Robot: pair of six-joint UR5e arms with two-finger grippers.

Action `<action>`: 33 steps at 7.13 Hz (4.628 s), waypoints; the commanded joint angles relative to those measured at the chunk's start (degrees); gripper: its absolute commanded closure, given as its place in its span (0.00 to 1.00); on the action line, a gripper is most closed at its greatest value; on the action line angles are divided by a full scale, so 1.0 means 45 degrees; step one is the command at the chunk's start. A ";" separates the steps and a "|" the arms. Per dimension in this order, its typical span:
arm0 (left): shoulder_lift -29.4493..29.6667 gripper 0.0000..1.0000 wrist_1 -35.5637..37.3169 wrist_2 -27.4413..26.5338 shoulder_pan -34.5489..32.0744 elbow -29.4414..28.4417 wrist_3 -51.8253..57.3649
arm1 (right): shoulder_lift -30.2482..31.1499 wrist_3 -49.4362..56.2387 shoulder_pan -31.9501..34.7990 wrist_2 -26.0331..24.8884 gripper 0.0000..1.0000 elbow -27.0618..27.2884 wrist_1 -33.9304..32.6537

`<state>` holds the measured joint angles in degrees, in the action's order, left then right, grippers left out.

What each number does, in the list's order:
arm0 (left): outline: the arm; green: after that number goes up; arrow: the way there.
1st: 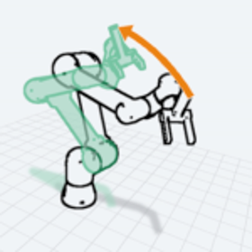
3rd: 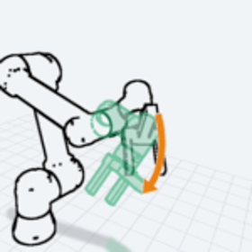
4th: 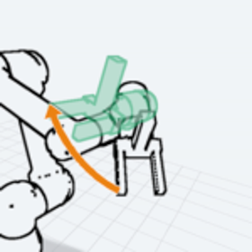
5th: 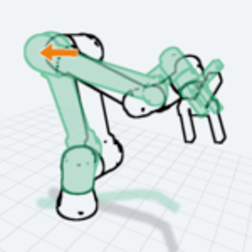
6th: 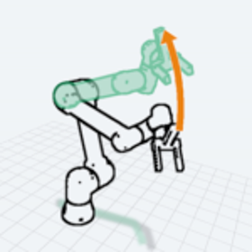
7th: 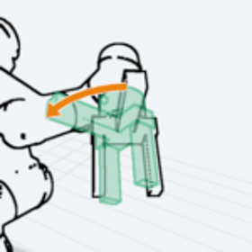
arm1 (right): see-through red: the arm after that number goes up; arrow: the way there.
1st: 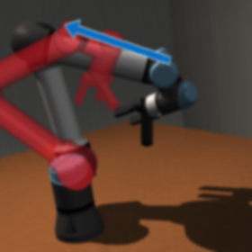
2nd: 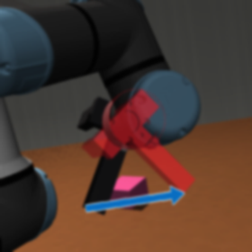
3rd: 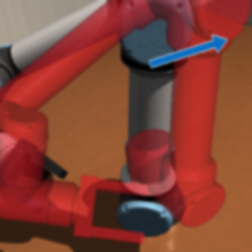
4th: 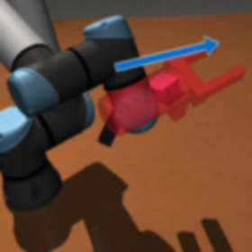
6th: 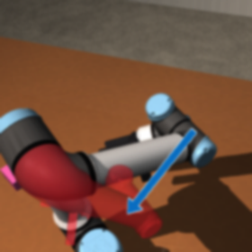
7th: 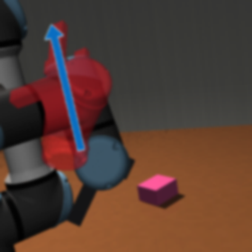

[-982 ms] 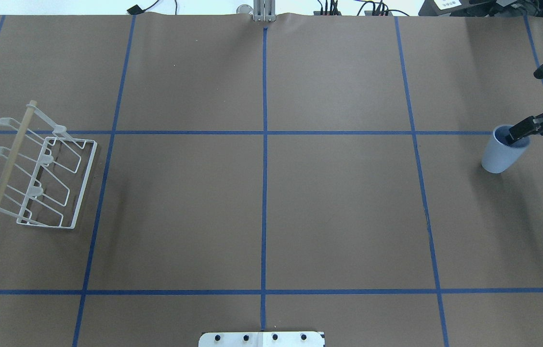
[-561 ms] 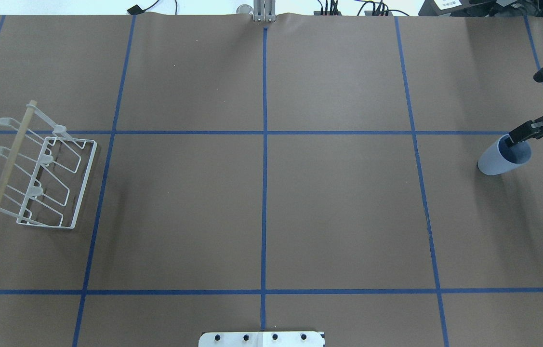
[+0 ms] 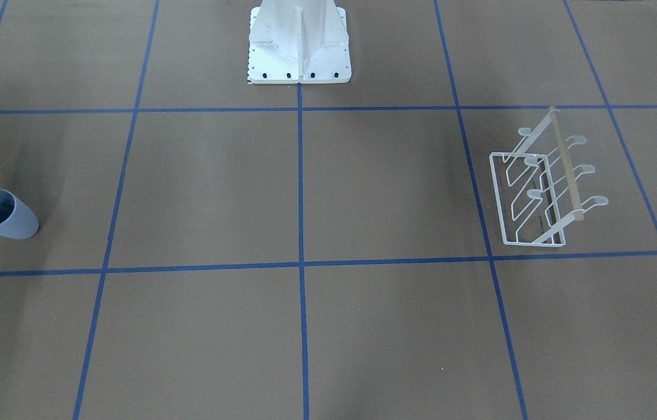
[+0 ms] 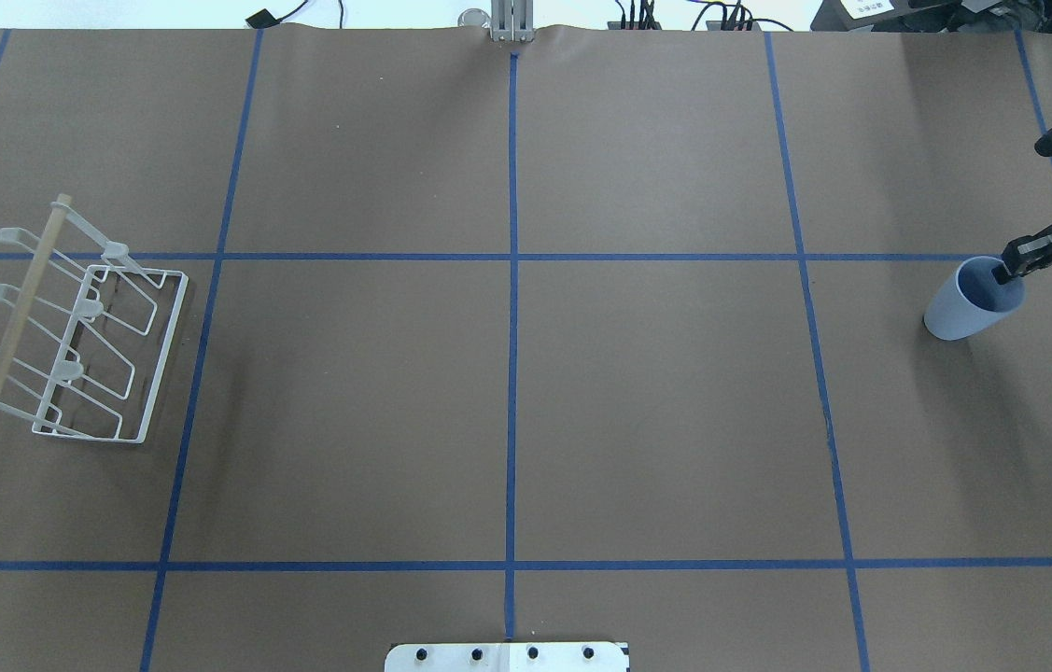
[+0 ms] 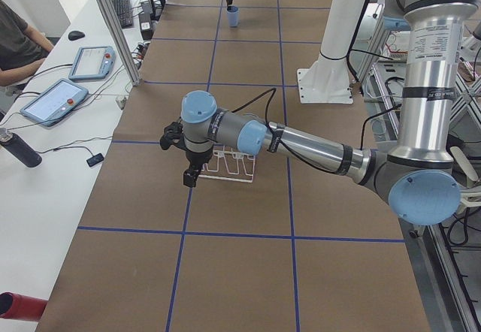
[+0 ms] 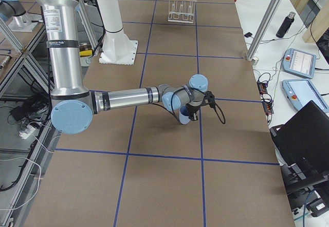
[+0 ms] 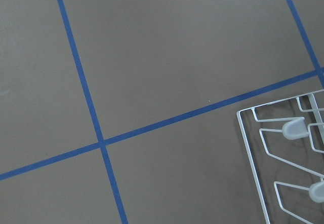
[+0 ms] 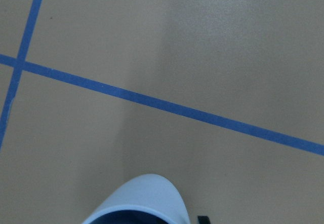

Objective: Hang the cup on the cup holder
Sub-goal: 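Close the right gripper on the cup rim and lift it, then carry the cup toward the table center with the right gripper while the left gripper approaches, then close the left gripper on the cup's base held by the right gripper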

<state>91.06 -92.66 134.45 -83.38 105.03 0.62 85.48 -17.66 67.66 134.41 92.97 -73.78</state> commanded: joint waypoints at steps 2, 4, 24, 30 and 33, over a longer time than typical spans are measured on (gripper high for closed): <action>0.0000 0.02 0.0005 0.0005 -0.0005 -0.0020 0.0000 | -0.0031 0.0019 0.0315 0.0268 1.00 0.1602 -0.2078; 0.0038 0.02 -0.0015 0.0005 -0.0005 -0.0078 0.0000 | -0.0226 -0.0059 0.0315 0.1025 1.00 0.1644 -0.2042; 0.5212 0.02 -0.4781 -0.0287 0.5227 -0.0098 -1.5211 | -0.4327 -1.7095 -0.1090 0.5861 1.00 0.0763 0.9618; 0.6191 0.02 -0.8602 -0.1050 0.6496 -0.0582 -2.0248 | -0.5383 -2.4602 -0.5015 -0.2170 1.00 0.0864 1.3731; 0.6249 0.02 -1.6423 -0.1669 0.6713 -0.2226 -2.7051 | -0.5383 -2.6398 -0.5094 -0.2735 1.00 0.0455 1.5819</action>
<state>119.07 -155.54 128.82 -53.44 96.62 -110.70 61.29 -132.33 44.92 123.86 95.89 -6.99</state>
